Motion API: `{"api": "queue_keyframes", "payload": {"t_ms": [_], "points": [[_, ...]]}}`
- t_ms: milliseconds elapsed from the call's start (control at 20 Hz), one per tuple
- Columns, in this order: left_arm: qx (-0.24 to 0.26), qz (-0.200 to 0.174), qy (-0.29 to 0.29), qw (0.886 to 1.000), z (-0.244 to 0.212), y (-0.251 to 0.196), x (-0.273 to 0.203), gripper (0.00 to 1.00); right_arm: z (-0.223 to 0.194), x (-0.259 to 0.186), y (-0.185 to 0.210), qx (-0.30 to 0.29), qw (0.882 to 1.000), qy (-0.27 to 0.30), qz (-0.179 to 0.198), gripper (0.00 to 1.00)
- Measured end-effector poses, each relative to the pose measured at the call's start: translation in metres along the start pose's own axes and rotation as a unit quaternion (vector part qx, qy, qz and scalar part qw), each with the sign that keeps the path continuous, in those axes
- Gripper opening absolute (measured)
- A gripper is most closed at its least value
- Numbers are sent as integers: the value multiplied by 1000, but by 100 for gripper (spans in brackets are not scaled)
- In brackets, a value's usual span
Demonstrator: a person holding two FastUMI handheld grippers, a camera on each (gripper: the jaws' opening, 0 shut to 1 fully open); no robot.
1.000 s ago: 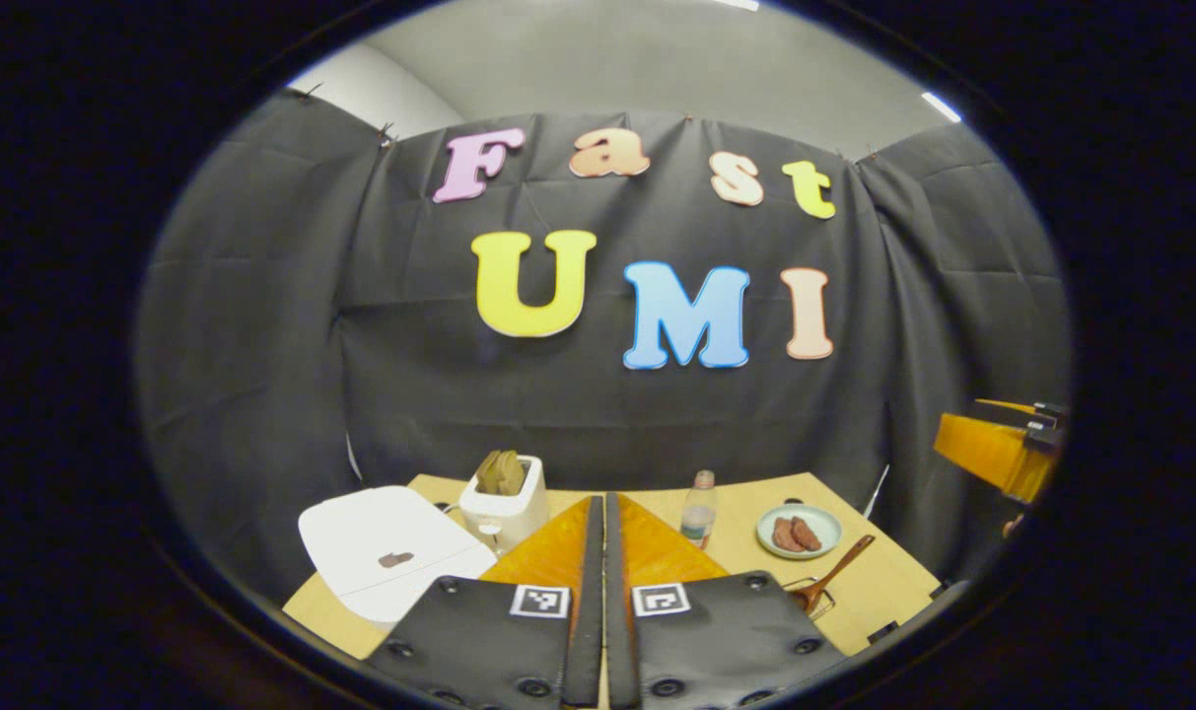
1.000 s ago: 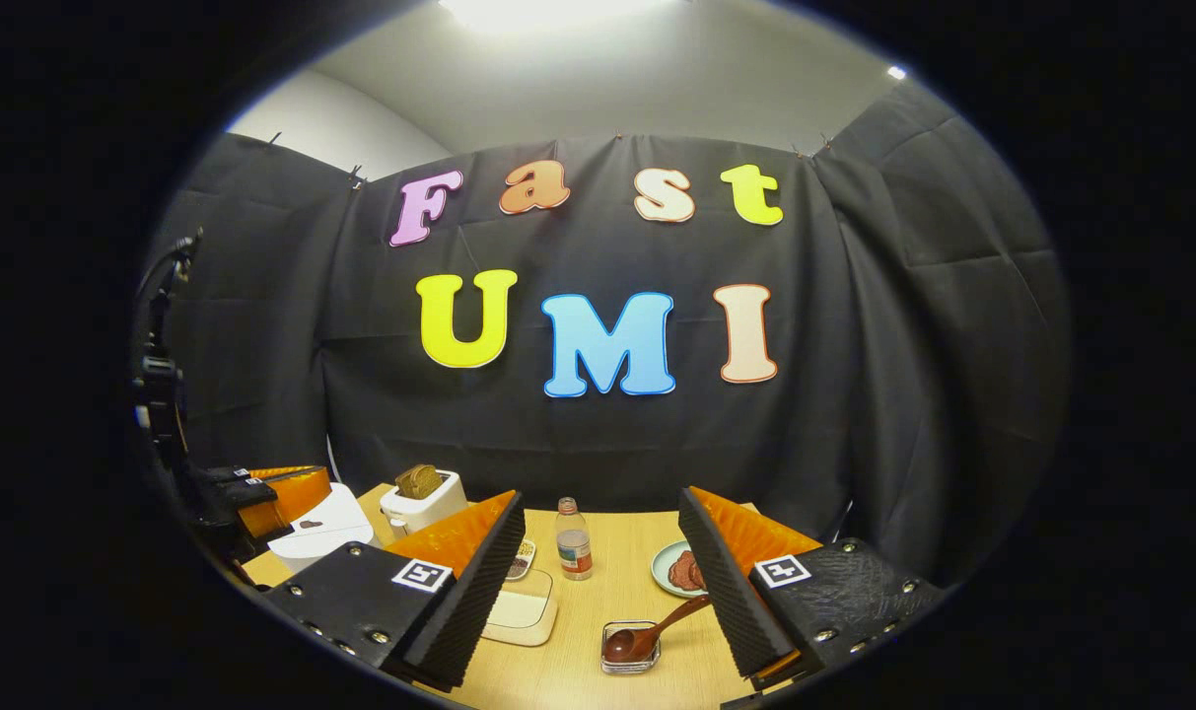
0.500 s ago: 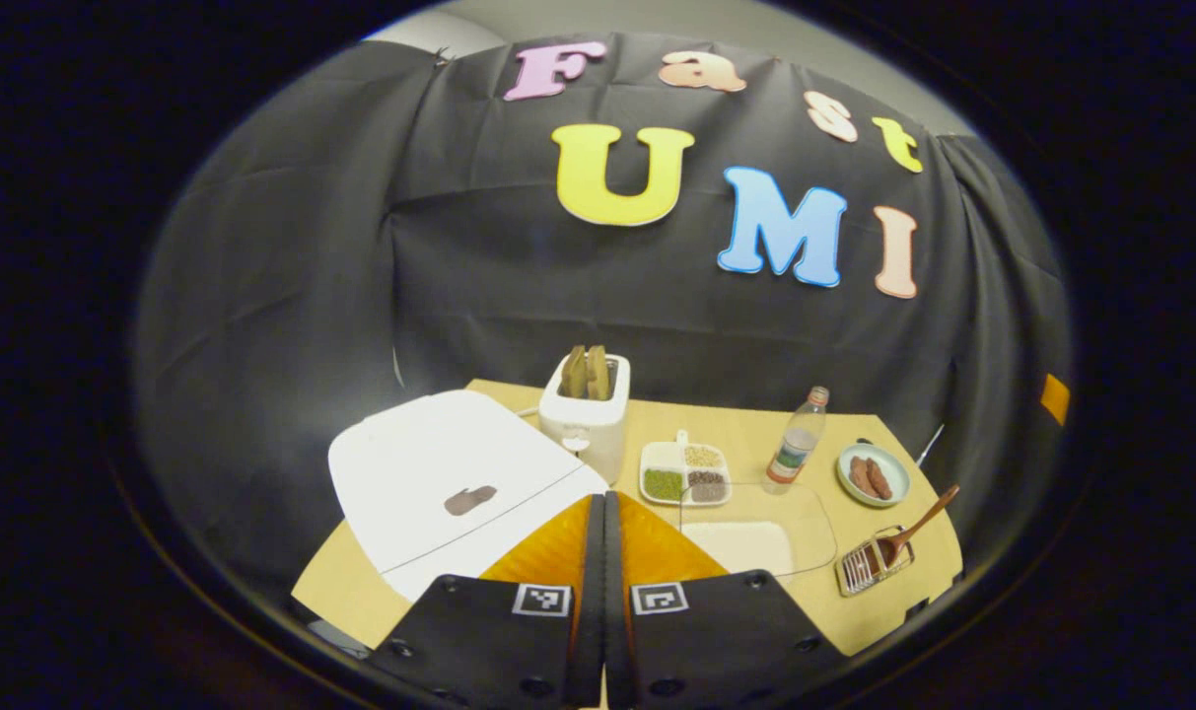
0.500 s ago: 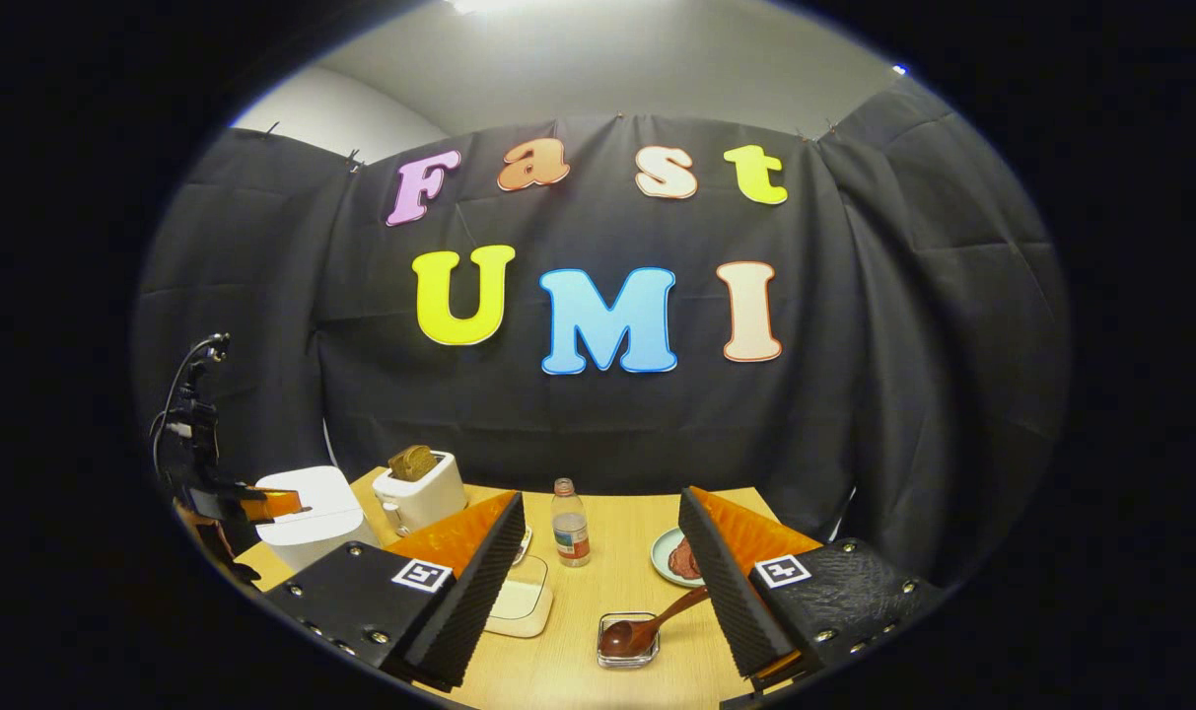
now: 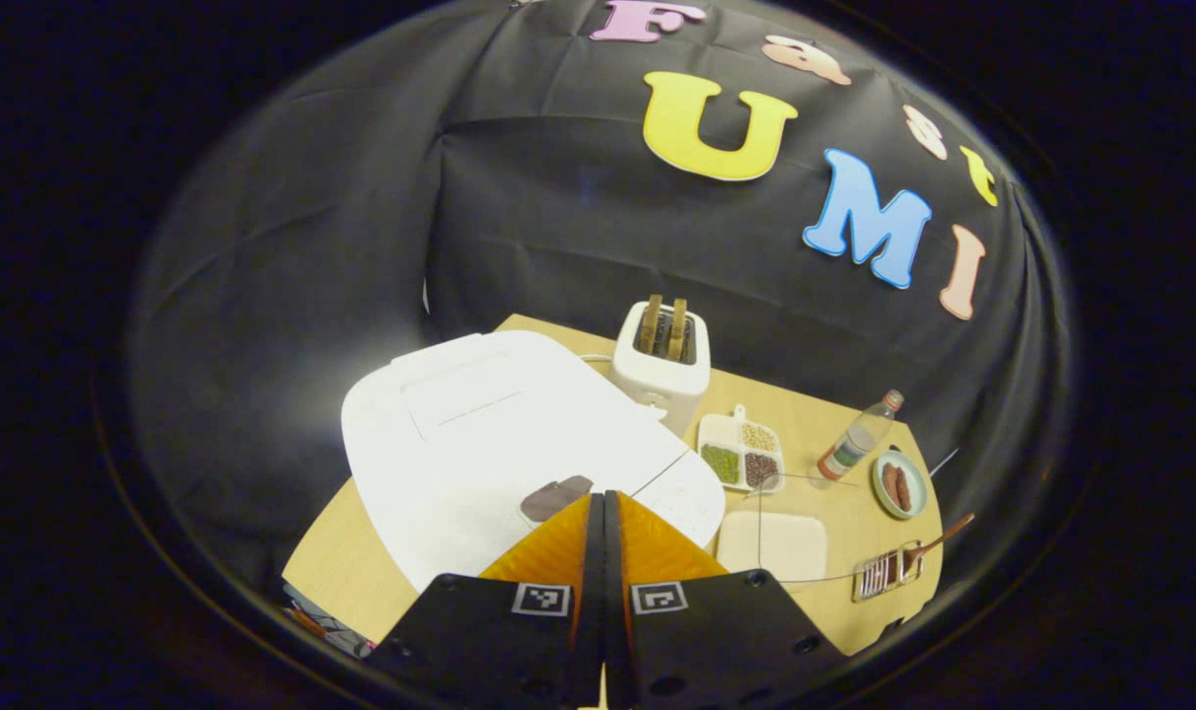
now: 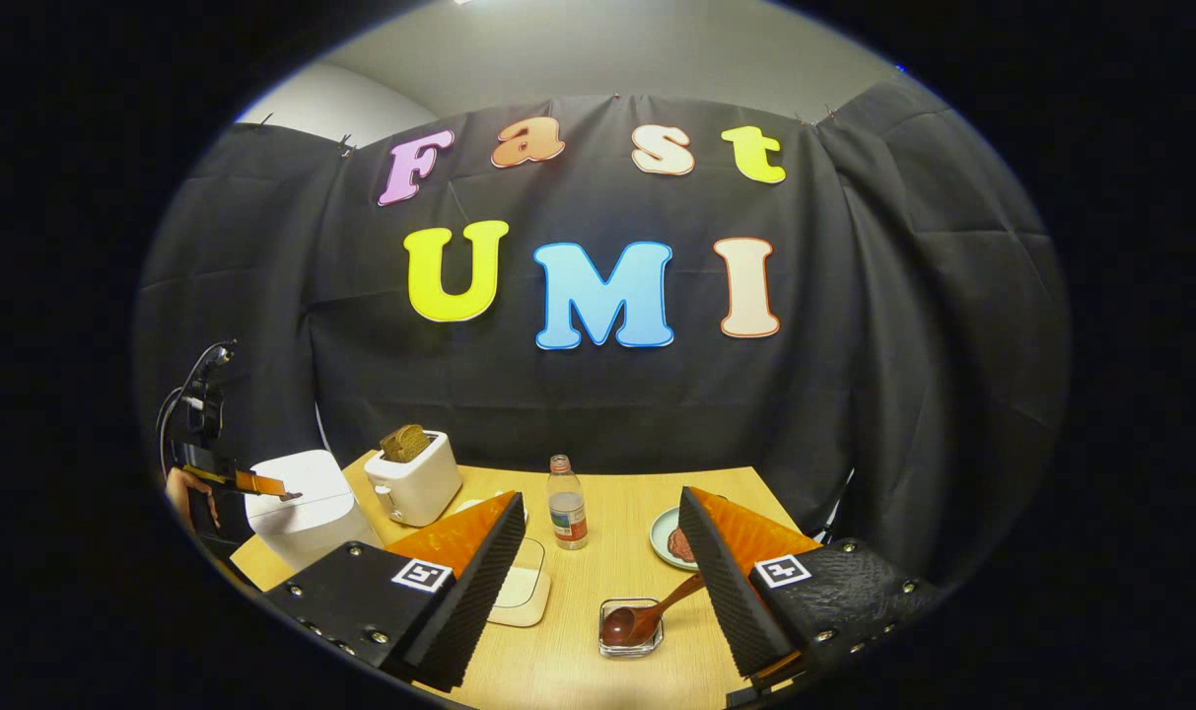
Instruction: Close the left gripper, press the button to open the rice cooker; take a wooden spoon from the chopstick holder with the right hand, scoop a spoonful of rice and pour it into the rice cooker, then put the wooden spoon back into the chopstick holder.
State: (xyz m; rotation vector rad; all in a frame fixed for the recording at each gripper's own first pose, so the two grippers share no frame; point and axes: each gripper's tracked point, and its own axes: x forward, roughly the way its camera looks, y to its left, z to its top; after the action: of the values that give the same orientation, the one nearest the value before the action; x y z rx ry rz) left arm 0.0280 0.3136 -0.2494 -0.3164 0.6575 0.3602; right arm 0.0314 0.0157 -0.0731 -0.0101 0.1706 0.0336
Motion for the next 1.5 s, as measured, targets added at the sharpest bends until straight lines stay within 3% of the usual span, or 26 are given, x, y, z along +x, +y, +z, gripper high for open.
{"api": "queue_keyframes", "payload": {"t_ms": [300, 600, 700, 850, 950, 1050, 1100, 1300, 1500], "points": [[9, 26, 15, 1000, -4, 17, 26, 9, -4, 0, -5, 2, 1000, 8, -10, 96], [74, 57, 21, 995, -4, 19, 31, 11, -7, -2, -7, 2, 1000, 10, -15, 96], [88, 62, -15, 994, 17, 15, 22, 9, -8, -4, -7, 1, 1000, 10, -13, 96], [93, 87, -116, 985, 80, 13, -15, 10, -7, -4, -8, 1, 1000, 7, -12, 96], [79, 79, -148, 983, 106, 6, -41, 10, -7, -4, -8, 3, 1000, 7, -9, 96], [76, 83, -188, 976, 132, 3, -64, 55, -7, -3, -7, 4, 1000, 5, -5, 96], [76, 85, -203, 972, 140, 0, -74, 71, -6, -3, -6, 3, 1000, 4, -3, 96], [68, 67, -264, 960, 153, -29, -117, 77, -2, -5, -10, 6, 1000, -6, 3, 96], [41, 19, -310, 950, 144, -73, -160, 99, -3, -2, -24, 23, 1000, -15, 10, 96]]}}
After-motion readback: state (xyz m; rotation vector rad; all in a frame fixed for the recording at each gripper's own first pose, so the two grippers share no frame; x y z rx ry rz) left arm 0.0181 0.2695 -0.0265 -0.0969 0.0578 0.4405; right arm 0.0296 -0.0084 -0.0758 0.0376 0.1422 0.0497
